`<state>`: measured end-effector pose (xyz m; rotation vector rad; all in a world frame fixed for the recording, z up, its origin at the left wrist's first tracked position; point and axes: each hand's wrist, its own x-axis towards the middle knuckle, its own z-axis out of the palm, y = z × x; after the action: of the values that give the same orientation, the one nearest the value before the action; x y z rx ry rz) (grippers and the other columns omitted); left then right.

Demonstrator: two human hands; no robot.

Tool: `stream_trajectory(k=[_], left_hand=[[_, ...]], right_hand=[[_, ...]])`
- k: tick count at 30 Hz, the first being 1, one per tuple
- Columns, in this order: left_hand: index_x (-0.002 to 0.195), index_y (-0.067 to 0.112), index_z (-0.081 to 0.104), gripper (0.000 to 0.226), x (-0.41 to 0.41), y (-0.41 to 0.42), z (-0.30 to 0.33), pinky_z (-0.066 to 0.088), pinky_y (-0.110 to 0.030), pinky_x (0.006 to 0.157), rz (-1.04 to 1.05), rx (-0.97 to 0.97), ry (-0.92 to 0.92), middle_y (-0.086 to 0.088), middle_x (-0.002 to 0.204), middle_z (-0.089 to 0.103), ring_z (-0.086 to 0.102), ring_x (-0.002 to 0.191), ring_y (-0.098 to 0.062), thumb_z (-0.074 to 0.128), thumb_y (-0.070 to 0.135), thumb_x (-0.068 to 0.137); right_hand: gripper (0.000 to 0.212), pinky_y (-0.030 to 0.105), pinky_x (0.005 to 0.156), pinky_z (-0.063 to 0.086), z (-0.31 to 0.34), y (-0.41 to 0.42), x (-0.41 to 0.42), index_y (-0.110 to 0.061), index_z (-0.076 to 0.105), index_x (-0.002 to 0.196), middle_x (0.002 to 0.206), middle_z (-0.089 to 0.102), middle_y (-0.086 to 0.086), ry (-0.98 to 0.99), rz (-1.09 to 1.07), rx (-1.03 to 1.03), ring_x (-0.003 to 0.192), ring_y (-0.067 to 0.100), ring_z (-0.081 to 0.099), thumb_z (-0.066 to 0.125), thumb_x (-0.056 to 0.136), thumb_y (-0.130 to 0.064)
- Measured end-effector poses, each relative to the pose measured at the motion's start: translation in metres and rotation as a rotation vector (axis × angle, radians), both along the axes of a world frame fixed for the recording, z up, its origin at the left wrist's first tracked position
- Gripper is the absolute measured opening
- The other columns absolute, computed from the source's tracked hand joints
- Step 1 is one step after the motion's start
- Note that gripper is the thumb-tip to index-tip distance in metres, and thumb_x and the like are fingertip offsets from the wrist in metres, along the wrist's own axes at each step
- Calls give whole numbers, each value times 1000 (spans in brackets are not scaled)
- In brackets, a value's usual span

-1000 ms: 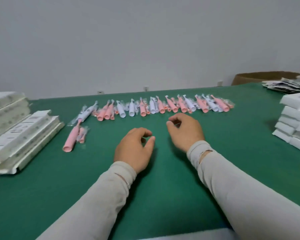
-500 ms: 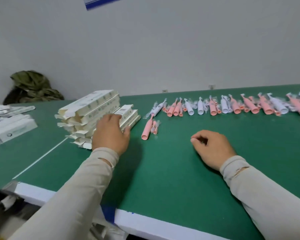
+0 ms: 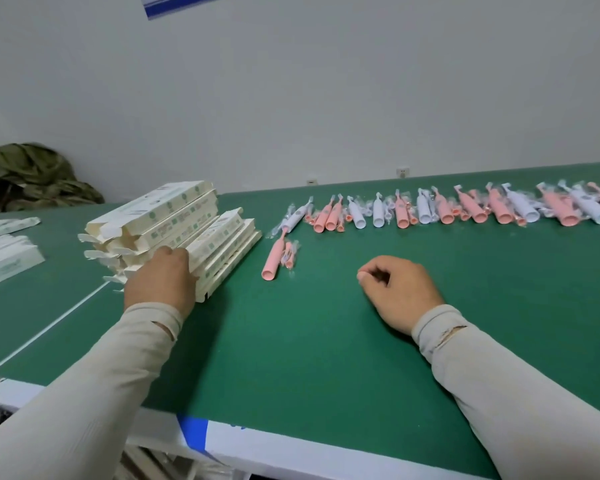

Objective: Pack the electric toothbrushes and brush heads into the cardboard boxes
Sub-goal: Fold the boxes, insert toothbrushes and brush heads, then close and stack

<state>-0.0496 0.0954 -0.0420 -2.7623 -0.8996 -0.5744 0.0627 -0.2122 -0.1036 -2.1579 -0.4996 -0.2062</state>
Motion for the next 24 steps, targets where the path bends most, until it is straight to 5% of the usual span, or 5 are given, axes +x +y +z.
stream_trajectory(k=[8, 10, 13, 20, 24], left_hand=[[108, 16, 68, 25, 7, -64, 28, 46, -18, 78, -398, -294, -724, -1, 100, 65, 64, 84, -20, 67, 25, 85], [107, 17, 67, 22, 17, -106, 25, 41, -8, 74, -570, -291, -717, 3, 99, 60, 62, 78, -14, 69, 23, 86], [109, 15, 67, 23, 38, -160, 4, 51, -35, 75, -777, -254, -582, -1, 101, 62, 63, 83, -22, 68, 22, 87], [113, 19, 62, 31, 71, -218, -28, 52, -34, 73, -1115, -161, -392, 5, 103, 62, 62, 88, -17, 63, 38, 89], [106, 18, 65, 20, 84, -211, -37, 46, -17, 73, -1143, -558, -816, 7, 97, 64, 61, 89, -8, 61, 29, 90]], right_hand=[[10, 17, 69, 44, 8, 7, -2, -35, 66, 83, 76, 66, -23, -5, 13, 297, 71, -10, 59, 69, 90, -29], [9, 26, 79, 52, 16, 8, -4, -32, 66, 98, 100, 71, -10, 237, 97, 604, 85, -3, 66, 70, 91, -35], [39, 36, 89, 56, 25, 1, -7, -31, 65, 117, 127, 67, 3, 636, 319, 1017, 108, 15, 70, 64, 88, -56], [47, 43, 96, 55, 29, -26, 8, -12, 65, 124, 121, 70, 13, 810, 244, 1412, 102, 29, 69, 52, 99, -50], [40, 35, 68, 57, 27, -36, 16, -12, 64, 122, 93, 75, 11, 820, 290, 1334, 70, 22, 69, 50, 100, -43]])
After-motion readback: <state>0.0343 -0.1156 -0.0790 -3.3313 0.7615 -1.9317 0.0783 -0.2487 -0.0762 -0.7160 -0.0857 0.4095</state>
